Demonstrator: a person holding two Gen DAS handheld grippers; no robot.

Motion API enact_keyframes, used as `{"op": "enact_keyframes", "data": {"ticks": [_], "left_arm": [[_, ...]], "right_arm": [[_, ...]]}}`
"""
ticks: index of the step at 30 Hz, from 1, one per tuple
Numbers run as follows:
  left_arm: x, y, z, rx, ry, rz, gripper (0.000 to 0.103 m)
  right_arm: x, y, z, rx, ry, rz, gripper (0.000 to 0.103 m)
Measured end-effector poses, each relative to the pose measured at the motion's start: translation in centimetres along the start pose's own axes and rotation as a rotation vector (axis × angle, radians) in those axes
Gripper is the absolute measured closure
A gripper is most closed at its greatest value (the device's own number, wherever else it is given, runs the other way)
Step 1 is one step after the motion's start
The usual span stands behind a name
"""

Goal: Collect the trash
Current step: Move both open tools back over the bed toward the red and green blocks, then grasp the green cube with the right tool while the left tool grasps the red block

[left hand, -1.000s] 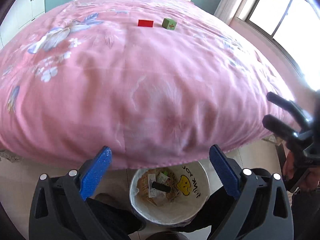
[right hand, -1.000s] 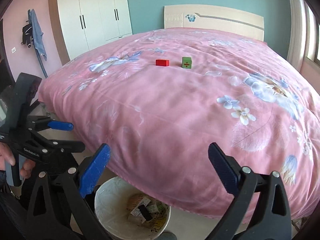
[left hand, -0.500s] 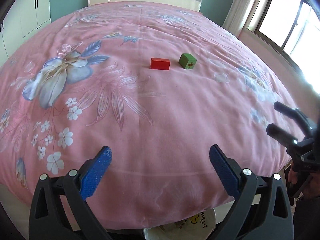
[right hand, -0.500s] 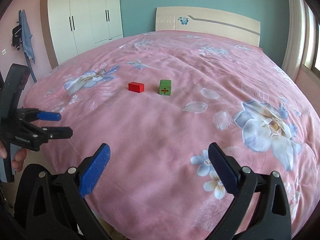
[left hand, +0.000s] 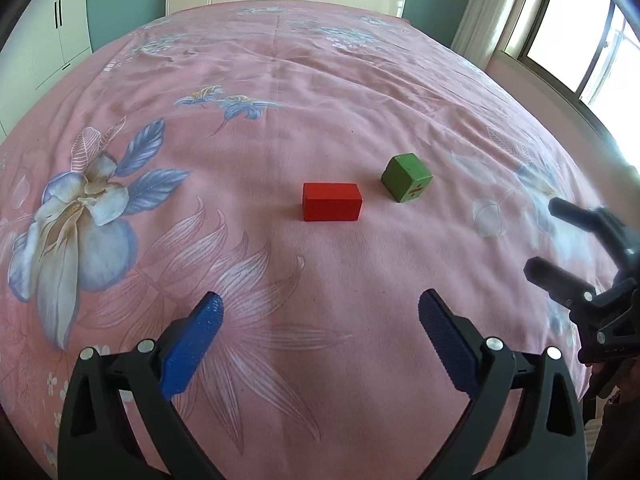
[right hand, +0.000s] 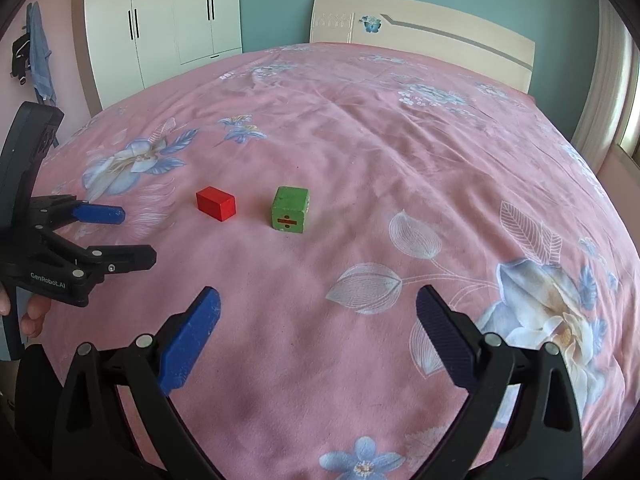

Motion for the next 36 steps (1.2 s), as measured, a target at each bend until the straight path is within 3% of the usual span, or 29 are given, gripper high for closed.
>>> {"op": "enact_keyframes", "data": {"ticks": [12,19,22,23,29,36], "left_arm": [[3.5,4.9,0.6,0.02,0.026,0.031,0.004],[4.3,5.8,2.0,0.08,0.014,0.015,0.004],[4.5,6.2,2.5,0.099,0.019,0.017,0.007],[4.6,6.1,2.6,0.101,0.019,0.01,0.009],[4.7,6.2,2.9,0.111,0.033,0.005,0.031],[4.5,5.8,2.8,0.111,0.043,0.002,0.049]], "right_arm": [[3.7,6.7,-0.4,0.015,-0.037,0.053,0.007],[5.3,9.9,0.7,0.07,-0.052,0.073,0.007],[5.7,10.7,1.3,0.099,-0.063,0.091,0.02],[5.7,10.9,1.6,0.1,-0.074,0.099,0.029],[5.8,12.1,2.4,0.106,-0.095,0.128,0.046],[5.7,12.3,2.7,0.123,-0.104,0.141,0.063]]}}
Point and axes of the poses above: each gripper's, at about its wrist camera, not at the fingertips, and y roughly the way its jaws point, z to its left, x to its top, the point moved 1 cm from there along y, roughly the way its jaws point, and after that the axes turned 10 degrees about y, right-handed, at the moved point
